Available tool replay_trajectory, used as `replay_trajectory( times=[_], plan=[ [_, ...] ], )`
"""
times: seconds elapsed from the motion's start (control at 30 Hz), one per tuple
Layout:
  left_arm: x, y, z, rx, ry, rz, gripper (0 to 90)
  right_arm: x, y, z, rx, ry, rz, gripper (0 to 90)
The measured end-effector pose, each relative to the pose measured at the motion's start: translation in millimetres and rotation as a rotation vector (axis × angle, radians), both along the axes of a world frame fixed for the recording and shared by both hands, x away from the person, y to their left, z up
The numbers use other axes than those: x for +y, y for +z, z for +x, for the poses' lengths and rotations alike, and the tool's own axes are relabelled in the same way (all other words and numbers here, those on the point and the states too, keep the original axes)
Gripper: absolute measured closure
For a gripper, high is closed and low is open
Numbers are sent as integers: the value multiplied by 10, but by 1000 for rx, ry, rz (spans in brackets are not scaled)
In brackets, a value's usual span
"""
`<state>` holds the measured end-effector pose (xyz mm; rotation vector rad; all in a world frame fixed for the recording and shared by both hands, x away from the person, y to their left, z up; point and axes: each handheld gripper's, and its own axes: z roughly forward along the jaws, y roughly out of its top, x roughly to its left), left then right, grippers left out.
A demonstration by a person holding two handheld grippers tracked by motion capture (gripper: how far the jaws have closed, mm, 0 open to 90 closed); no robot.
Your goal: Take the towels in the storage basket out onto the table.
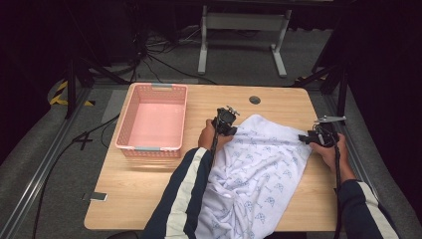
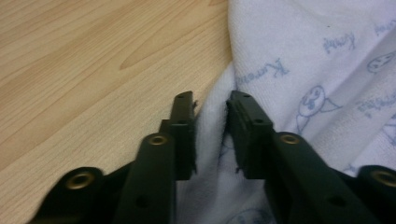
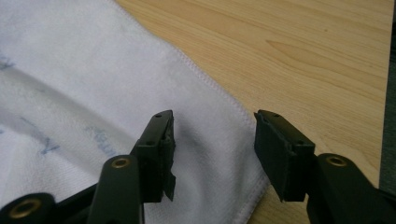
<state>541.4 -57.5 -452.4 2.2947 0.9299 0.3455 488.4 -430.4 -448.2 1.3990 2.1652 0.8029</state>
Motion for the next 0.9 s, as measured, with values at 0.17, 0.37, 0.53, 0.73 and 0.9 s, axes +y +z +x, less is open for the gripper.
replay_trajectory(
  times=[0.17, 0.37, 0.53, 0.73, 0.9],
  plan=[
    [129, 17, -40, -50, 97, -24, 873, -48, 53, -56, 23, 18, -4, 853],
    [382, 115, -125, -70, 182, -190, 866, -144, 155, -164, -2, 52, 59, 874],
    [366, 87, -320, -35, 76, -157, 862, -44, 196, -302, -12, 166, 45, 869],
    [332, 171, -931, -91, -93, -105, 859, 115, 401, -672, -81, 332, 102, 870],
    [367, 164, -1302, -3, -235, -77, 820, 307, 414, -1042, -46, 498, 65, 871]
  ],
)
